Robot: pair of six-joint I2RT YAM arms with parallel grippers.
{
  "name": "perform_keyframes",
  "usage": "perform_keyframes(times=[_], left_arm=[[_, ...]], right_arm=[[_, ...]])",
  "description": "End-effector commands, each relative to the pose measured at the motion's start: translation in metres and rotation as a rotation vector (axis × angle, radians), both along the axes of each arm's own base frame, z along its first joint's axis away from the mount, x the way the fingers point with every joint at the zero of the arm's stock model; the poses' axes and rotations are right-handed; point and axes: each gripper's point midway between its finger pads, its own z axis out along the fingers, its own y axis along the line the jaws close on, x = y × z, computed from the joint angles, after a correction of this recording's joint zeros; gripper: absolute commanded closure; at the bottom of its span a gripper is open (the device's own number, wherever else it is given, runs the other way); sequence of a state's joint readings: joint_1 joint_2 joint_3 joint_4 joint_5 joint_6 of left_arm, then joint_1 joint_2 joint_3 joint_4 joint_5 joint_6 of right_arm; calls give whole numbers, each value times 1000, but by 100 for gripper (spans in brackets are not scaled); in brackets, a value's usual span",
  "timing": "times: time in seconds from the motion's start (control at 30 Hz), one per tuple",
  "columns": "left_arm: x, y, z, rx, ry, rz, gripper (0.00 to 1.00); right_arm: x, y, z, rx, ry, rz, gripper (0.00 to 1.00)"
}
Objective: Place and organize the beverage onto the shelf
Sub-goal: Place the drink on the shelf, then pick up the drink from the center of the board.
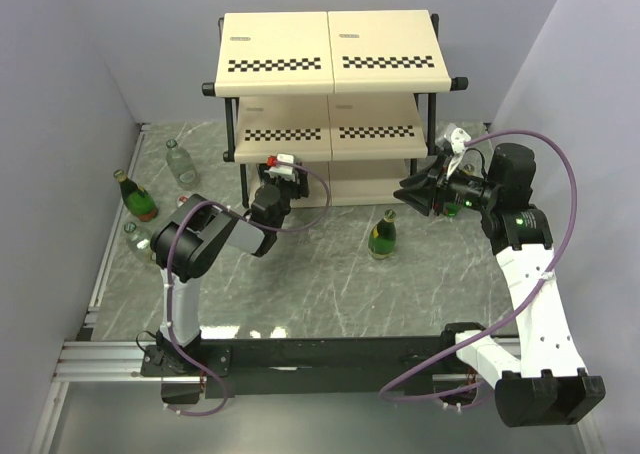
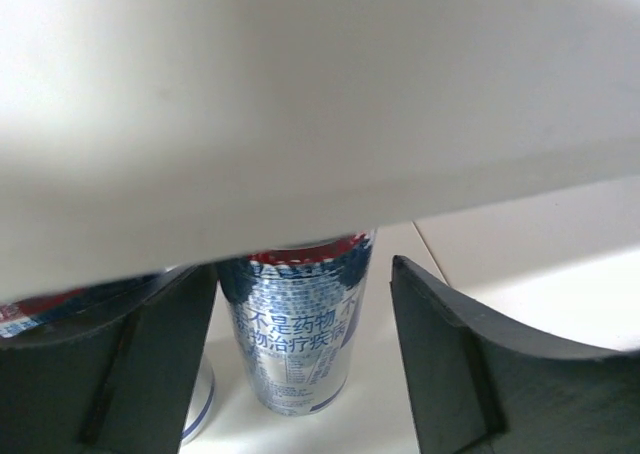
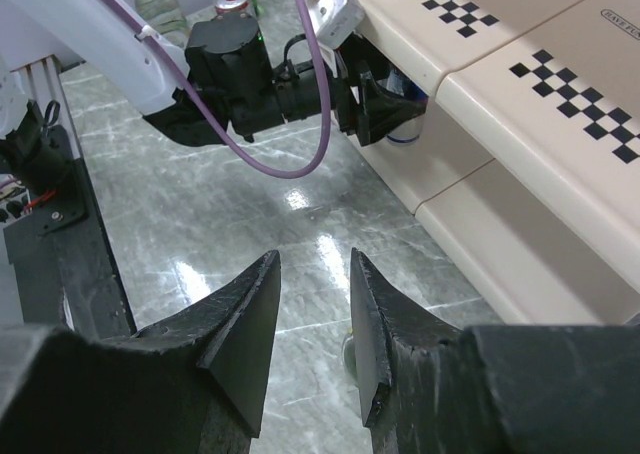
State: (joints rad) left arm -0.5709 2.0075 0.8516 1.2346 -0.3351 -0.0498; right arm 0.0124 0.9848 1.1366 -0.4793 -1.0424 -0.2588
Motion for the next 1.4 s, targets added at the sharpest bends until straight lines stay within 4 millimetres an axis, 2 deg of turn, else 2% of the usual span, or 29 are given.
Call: perform_keyframes(times=[0.0, 0.13, 0.5, 0.73, 0.93, 1.03, 1.1, 1.13, 1.2, 1.23, 1.3, 1.33, 1.37], left_arm=[[1, 1, 44, -89, -100, 9, 23], [-3, 1, 45, -91, -106, 1, 19], [-26, -5, 55, -83, -132, -25, 18], [-40, -1, 46, -81, -102, -2, 18], [-52, 3, 48, -95, -99, 9, 16], [-62, 4, 49, -95, -91, 7, 16], [-70, 4, 57, -108, -99, 1, 16], [-75, 6, 53, -103, -87, 0, 16], [-84, 7, 57, -118, -70, -6, 15], [-90, 10, 51, -111, -49, -5, 15], [-104, 14, 57, -123, -38, -22, 12], [-114, 19, 66, -137, -43, -28, 7], [-120, 21, 59, -117, -7, -39, 5]], right_arm=[[-3, 1, 5, 11, -29, 17, 59], [-3, 1, 5, 10, -31, 17, 58], [-3, 1, 4, 11, -31, 20, 58], [-4, 1, 6, 13, -34, 19, 58], [-4, 1, 5, 13, -34, 21, 58], [-4, 1, 4, 11, -35, 22, 58], [-3, 0, 3, 8, -31, 16, 58], [-3, 0, 3, 5, -37, 19, 58], [-4, 1, 1, 5, -29, 24, 58], [-4, 1, 1, 1, -35, 28, 58], [-8, 3, -1, 3, -19, 57, 57], [-9, 4, -1, 0, -23, 67, 57], [-9, 4, -2, 0, -18, 77, 56]])
